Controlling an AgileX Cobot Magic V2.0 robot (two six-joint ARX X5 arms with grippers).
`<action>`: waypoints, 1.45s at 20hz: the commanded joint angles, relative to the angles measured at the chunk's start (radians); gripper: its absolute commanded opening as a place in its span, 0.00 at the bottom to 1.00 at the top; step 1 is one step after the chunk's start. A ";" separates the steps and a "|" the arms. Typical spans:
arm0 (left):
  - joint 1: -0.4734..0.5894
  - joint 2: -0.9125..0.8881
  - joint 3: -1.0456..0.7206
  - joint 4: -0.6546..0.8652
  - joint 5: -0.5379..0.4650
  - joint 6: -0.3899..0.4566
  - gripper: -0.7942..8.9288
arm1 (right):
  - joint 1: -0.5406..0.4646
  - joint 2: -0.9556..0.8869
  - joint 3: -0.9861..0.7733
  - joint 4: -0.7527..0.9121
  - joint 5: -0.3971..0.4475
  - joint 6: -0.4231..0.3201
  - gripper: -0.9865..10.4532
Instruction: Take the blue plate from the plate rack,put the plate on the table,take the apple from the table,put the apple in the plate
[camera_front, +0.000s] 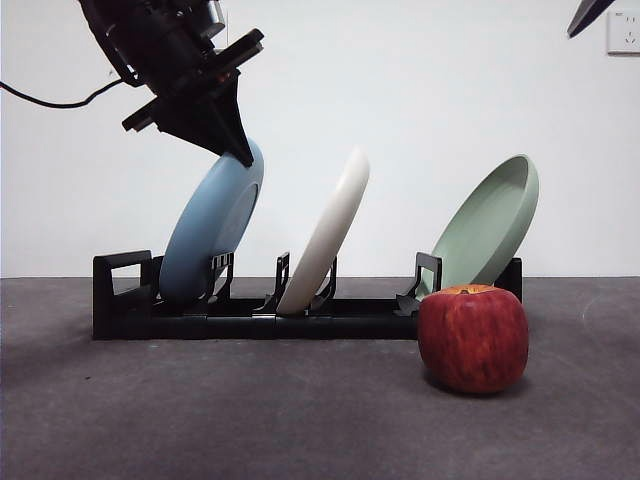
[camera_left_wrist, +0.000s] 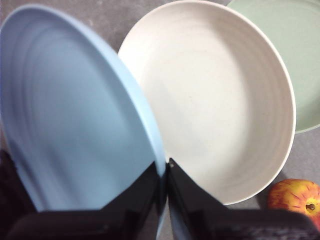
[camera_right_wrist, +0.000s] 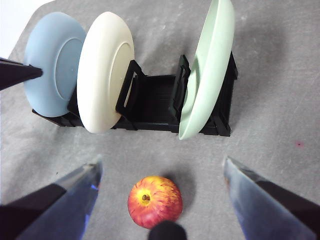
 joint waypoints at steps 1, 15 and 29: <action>-0.011 -0.027 0.069 -0.023 -0.029 0.040 0.07 | 0.000 -0.001 0.003 0.002 -0.001 -0.008 0.44; -0.326 -0.451 0.319 -0.565 -0.433 0.124 0.07 | 0.000 -0.001 0.003 0.001 0.000 -0.009 0.44; -0.917 -0.482 -0.169 -0.522 -0.892 -0.228 0.07 | 0.000 -0.001 0.003 -0.006 0.000 -0.024 0.44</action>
